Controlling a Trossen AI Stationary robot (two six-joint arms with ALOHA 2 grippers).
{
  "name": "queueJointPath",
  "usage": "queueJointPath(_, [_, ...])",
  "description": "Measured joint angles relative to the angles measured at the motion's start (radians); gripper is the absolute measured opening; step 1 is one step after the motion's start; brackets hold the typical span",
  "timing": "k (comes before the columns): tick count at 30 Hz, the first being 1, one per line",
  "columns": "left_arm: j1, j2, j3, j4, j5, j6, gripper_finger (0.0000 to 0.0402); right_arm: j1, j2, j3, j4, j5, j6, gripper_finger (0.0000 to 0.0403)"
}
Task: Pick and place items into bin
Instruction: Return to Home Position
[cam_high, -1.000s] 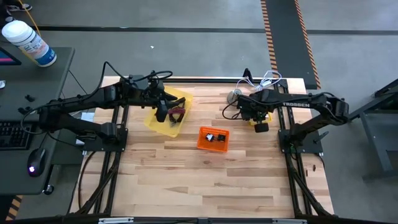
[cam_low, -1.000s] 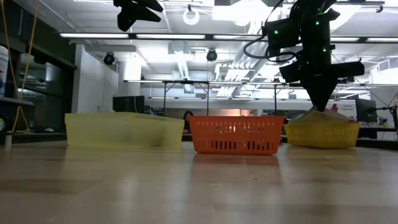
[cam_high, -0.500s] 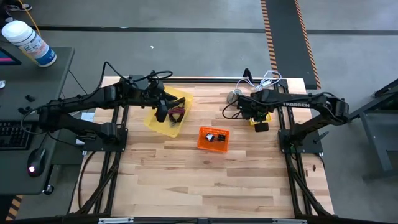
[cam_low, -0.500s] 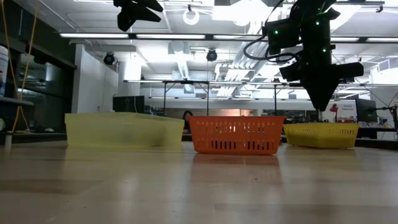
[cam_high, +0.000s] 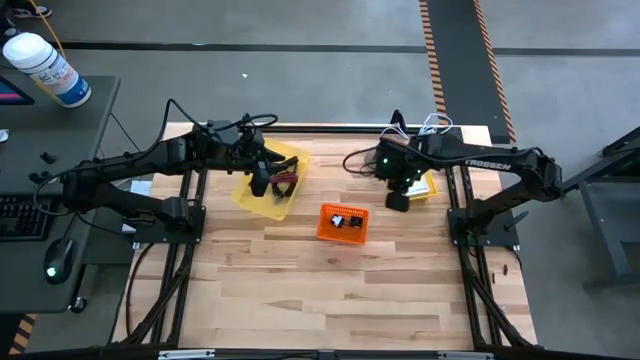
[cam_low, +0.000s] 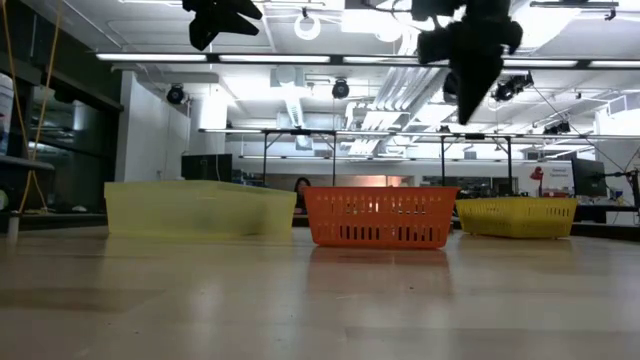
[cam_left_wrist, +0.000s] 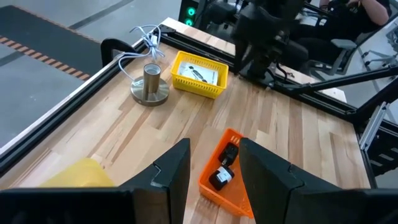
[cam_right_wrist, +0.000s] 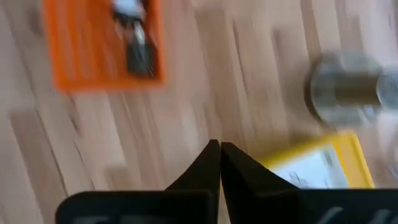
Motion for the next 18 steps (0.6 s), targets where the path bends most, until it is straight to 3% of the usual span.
queueJointPath(12, [-0.002, 0.000, -0.045, -0.019, 0.030, -0.008, 0.0124, 0.233, -0.003, -0.191, 0.447, 0.047, 0.294, 0.0001])
queueJointPath(18, [-0.066, -0.001, -0.177, 0.145, 0.052, -0.053, 0.0097, 0.330, -0.003, -0.292, 0.607, 0.113, 0.407, 0.0001])
